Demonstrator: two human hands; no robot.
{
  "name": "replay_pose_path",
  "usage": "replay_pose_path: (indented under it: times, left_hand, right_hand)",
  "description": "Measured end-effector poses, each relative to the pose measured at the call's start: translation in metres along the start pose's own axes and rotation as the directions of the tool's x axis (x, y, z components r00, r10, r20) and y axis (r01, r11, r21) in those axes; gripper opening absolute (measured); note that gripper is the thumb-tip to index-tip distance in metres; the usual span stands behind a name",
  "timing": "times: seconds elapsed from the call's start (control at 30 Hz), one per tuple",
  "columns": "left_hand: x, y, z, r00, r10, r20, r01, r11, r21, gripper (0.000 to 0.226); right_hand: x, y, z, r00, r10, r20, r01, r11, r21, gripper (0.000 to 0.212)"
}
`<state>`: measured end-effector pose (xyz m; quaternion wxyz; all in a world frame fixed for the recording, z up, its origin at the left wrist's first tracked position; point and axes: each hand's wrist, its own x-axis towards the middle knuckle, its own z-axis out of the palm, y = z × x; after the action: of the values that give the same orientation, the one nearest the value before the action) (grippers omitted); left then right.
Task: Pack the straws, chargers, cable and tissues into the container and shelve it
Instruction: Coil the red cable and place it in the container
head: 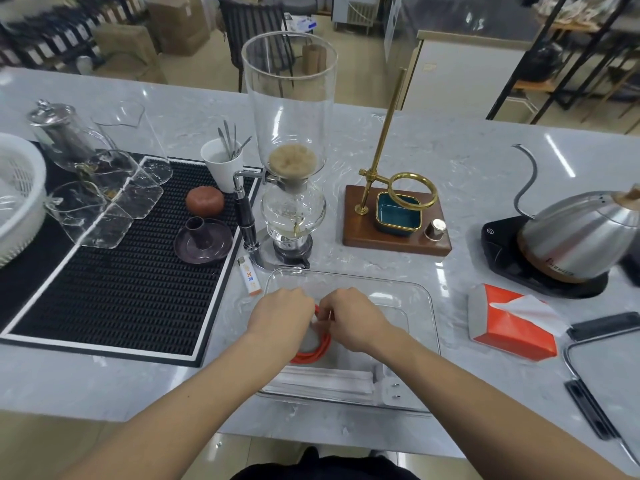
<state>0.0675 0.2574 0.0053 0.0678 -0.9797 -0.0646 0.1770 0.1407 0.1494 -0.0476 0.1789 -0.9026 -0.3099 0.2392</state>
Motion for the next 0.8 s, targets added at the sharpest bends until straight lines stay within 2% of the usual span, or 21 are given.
replay_pose_path:
  times: [0.13,0.2,0.5,0.8]
  left_hand:
    - [-0.002,-0.001,0.001,1.000,0.022,0.002,-0.022,1.000,0.006,0.033]
    - [-0.002,-0.001,0.002,1.000,0.027,0.003,-0.027,1.000,0.011,0.034]
    - [-0.005,0.000,0.004,0.999,0.036,-0.004,-0.036,0.999,0.030,0.032]
    - [-0.011,0.000,0.008,0.997,0.073,0.040,-0.076,0.992,0.102,0.033]
  right_hand:
    - [-0.001,-0.002,-0.001,0.995,0.090,-0.035,-0.089,0.995,0.039,0.023]
    - [-0.002,-0.004,-0.002,0.992,0.118,-0.037,-0.116,0.992,0.051,0.016]
    - [-0.002,-0.005,0.006,0.973,0.226,-0.041,-0.219,0.966,0.135,0.026]
    - [-0.005,-0.009,0.005,0.980,0.191,-0.061,-0.184,0.977,0.112,0.025]
